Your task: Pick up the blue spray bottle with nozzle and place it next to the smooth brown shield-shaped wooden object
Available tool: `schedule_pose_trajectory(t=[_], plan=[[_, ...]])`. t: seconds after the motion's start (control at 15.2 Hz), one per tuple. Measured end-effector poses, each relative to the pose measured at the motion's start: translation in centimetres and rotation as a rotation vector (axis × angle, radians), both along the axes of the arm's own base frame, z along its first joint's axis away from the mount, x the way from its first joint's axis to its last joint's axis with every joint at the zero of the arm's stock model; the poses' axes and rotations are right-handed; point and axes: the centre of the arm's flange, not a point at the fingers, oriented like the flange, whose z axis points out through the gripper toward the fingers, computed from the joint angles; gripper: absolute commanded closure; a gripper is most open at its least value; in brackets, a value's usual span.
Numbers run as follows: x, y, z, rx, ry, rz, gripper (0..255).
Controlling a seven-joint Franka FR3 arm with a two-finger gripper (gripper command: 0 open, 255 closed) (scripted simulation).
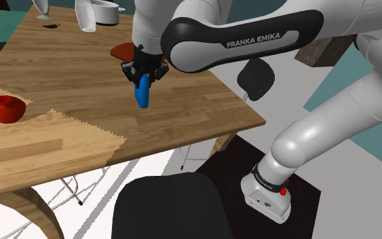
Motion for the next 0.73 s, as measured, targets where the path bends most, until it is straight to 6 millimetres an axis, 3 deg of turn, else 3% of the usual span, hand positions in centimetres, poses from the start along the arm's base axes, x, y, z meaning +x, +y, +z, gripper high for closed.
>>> schedule_pose_trajectory(t=[0.73], plan=[[-0.1, 0.1, 5.8, 0.000, 0.000, 0.000, 255]])
